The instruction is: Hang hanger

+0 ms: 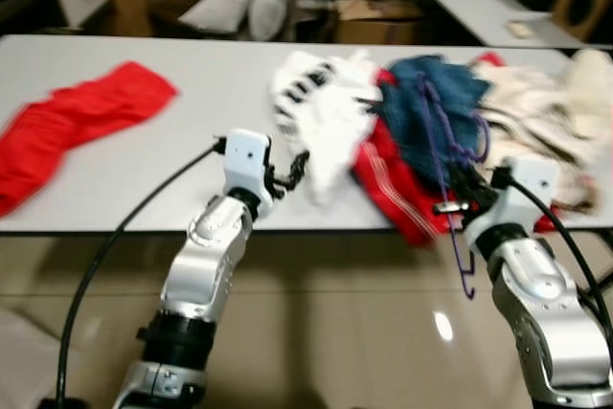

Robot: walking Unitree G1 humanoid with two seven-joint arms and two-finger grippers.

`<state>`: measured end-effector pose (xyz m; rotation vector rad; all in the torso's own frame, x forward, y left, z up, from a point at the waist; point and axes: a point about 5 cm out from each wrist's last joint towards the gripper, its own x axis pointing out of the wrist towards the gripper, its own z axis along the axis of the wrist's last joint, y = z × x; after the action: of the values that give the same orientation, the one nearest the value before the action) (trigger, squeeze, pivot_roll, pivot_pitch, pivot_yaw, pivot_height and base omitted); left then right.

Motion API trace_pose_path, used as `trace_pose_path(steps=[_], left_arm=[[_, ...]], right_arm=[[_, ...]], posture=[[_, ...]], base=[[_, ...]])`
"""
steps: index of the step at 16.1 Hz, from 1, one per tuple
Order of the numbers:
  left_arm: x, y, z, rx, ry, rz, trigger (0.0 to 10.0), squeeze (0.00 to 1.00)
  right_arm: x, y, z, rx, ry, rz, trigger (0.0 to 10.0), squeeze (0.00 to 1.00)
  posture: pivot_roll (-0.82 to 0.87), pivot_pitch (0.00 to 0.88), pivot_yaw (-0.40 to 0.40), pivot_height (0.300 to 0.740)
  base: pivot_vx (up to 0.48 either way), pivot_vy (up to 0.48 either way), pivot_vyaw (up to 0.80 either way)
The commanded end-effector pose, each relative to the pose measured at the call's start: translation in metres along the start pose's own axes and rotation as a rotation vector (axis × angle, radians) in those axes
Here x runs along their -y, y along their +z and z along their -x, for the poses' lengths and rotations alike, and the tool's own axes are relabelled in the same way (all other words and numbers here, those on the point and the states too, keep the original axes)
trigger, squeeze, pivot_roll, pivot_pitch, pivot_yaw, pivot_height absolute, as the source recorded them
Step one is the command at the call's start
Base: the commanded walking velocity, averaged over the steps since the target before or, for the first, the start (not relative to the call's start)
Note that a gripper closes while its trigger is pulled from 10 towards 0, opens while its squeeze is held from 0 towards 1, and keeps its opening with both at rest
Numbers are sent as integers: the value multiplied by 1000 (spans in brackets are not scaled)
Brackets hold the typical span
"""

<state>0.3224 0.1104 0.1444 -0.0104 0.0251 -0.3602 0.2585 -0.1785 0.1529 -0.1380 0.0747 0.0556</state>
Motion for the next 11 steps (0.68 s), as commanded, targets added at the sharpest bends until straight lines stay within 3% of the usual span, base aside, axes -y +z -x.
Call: trace_pose_path(steps=[1, 2, 5, 9, 11], left_arm=[[-8, 4, -1, 12, 32, -4, 10000, 424], [-8, 4, -3, 12, 34, -6, 10000, 420], [-1, 7, -7, 21, -5, -24, 10000, 416], [-6, 7, -10, 34, 24, -7, 10000, 420], [-4, 3, -9, 28, 18, 1, 10000, 416]], right_arm=[[-4, 4, -4, 2, 24, -7, 10000, 0], [-3, 5, -5, 6, 23, 2, 10000, 0], [7, 8, -7, 22, -9, -3, 10000, 0], [12, 7, -7, 13, -17, 5, 10000, 0], [17, 8, -7, 15, -30, 9, 10000, 0]], posture=[[-172, 0, -32, 740], [-176, 0, -22, 740], [-169, 0, -27, 740], [-176, 0, -27, 740], [-174, 0, -22, 740]], base=[[0, -480, 0], [0, -480, 0], [0, -480, -788], [0, -480, -788], [0, -135, -784]])
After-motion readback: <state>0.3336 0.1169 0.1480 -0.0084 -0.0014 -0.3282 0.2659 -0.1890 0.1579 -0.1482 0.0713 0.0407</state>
